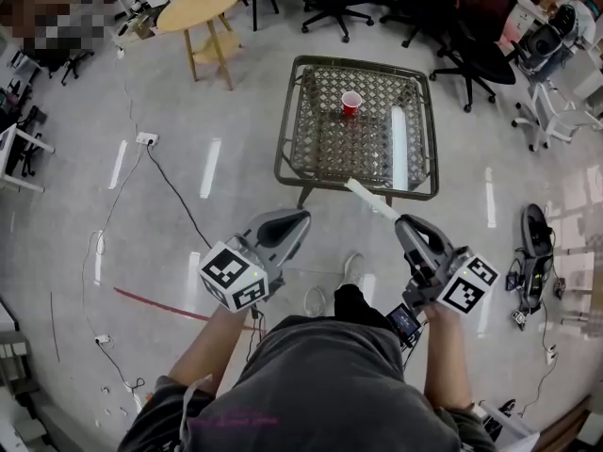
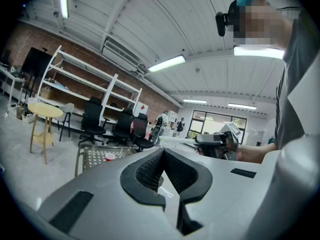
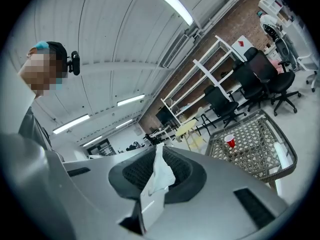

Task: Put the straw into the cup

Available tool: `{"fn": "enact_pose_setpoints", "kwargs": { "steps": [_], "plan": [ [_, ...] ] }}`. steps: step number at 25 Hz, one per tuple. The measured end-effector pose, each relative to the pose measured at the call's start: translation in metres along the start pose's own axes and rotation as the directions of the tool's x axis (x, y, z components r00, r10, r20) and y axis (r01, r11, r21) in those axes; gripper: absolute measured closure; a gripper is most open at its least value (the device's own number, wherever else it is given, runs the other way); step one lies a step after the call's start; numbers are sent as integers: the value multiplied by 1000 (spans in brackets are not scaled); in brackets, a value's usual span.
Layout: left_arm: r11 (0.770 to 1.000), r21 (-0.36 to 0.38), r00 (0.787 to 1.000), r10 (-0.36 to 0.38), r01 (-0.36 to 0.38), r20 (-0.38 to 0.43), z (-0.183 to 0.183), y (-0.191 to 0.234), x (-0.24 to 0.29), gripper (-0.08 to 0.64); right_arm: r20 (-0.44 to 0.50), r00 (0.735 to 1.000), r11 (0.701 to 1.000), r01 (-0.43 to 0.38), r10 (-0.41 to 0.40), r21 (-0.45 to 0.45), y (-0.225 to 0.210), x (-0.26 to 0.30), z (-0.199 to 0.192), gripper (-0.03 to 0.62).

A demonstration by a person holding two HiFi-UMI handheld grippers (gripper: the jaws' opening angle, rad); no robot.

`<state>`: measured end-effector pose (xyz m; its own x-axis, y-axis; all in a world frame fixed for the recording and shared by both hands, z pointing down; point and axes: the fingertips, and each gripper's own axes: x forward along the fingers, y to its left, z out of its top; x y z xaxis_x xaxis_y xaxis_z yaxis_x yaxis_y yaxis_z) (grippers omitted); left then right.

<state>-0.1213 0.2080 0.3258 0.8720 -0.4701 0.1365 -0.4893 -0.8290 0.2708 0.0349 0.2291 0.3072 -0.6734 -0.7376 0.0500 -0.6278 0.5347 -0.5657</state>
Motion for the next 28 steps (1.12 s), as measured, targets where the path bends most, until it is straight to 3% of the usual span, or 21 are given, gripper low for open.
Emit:
{"fn": "enact_pose_setpoints", "kwargs": {
  "steps": [28],
  "plan": [
    [996,-17,995,81,-82,-63,18,53,129,549,-54,996,996,-64,68,66,-134,35,64,545]
  ]
}}
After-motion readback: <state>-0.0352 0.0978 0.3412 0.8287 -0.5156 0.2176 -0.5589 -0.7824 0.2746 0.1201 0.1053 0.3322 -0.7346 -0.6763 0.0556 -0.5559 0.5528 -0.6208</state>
